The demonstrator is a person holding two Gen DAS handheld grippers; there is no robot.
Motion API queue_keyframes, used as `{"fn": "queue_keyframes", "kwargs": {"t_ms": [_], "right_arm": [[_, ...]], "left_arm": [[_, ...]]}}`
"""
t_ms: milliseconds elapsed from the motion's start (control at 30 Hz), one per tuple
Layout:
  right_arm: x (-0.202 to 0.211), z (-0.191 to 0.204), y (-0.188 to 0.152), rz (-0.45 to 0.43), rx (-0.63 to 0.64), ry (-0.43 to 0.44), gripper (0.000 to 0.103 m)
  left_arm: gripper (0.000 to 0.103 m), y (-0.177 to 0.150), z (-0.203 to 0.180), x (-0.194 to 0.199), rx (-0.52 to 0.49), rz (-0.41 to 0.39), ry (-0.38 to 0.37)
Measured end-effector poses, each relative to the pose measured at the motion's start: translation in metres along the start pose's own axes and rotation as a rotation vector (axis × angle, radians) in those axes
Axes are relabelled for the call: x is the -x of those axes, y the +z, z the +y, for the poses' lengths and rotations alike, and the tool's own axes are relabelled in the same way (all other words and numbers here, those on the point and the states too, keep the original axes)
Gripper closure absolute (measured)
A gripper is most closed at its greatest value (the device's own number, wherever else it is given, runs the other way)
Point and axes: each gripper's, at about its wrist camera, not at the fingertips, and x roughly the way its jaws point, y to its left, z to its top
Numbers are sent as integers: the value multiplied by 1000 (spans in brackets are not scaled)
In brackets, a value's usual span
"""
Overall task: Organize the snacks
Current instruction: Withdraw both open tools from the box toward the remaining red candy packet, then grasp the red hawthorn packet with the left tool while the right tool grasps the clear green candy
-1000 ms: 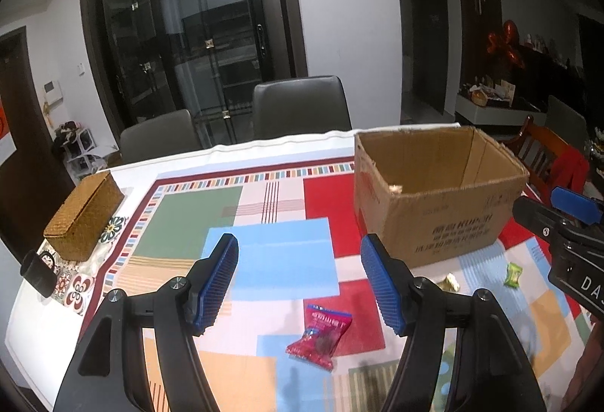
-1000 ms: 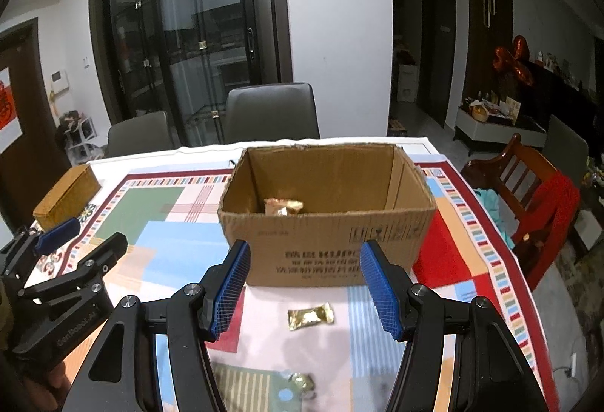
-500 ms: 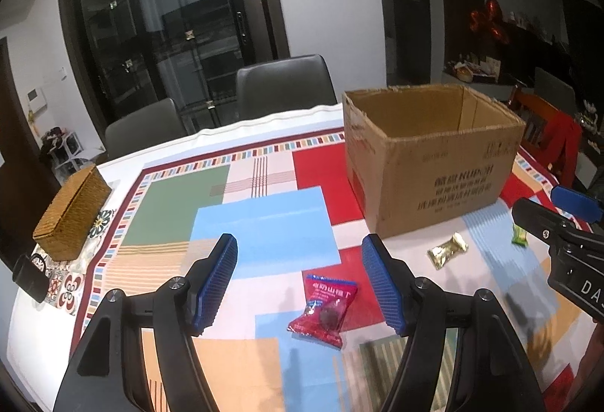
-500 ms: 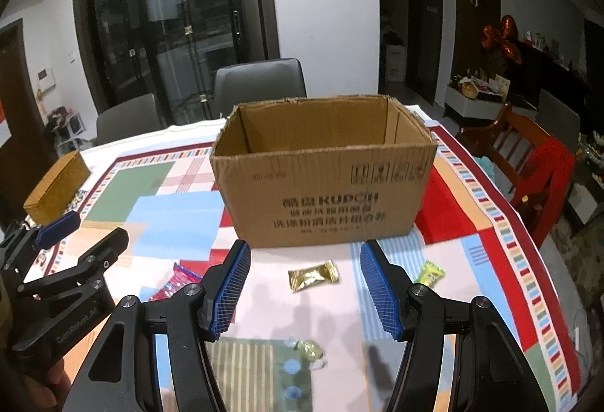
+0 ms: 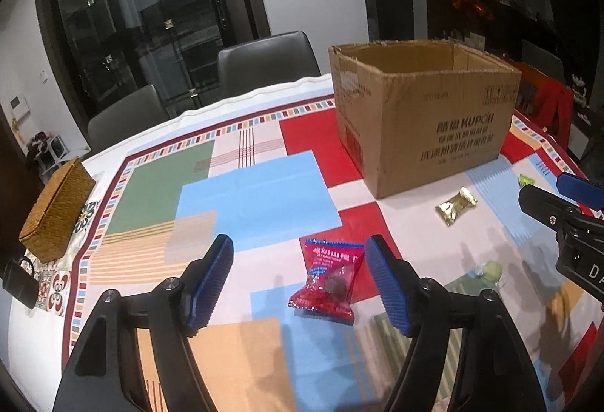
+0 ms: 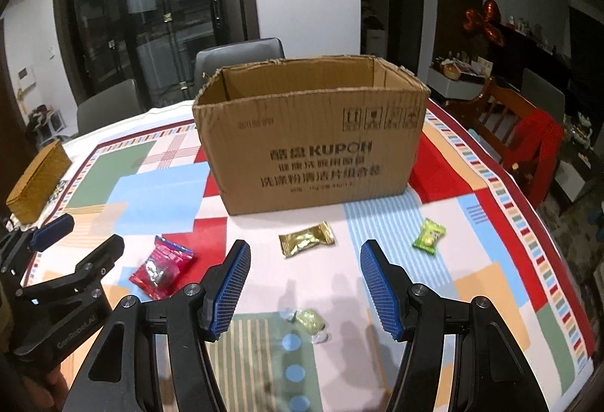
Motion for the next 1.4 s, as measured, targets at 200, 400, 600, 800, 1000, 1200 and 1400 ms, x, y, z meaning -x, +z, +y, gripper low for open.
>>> {"fn": "queue_keyframes", "kwargs": {"t_ms": [200, 400, 600, 800, 1000, 1200, 1400], "right_arm": [[-7, 3, -14, 15, -12, -29, 41], [-13, 2, -25, 24, -36, -59, 41], [-26, 2, -33, 55, -44, -89, 41], [-41, 0, -42, 95, -55, -109, 41], [-54, -1, -50, 135, -61, -124, 41], [-66, 0, -58, 166, -54, -131, 41], [-75, 1, -63, 188, -48, -127, 41]], "left_arm": [[30, -9, -1, -13, -11, 27, -21], [29, -15, -5, -28, -33, 53, -41], [29, -21, -5, -43, -39, 84, -50], [29, -28, -7, -58, -47, 112, -59], [29, -33, -10, -71, -47, 138, -67], [29, -37, -12, -84, -48, 162, -68], [29, -40, -13, -91, -44, 168, -79]]}}
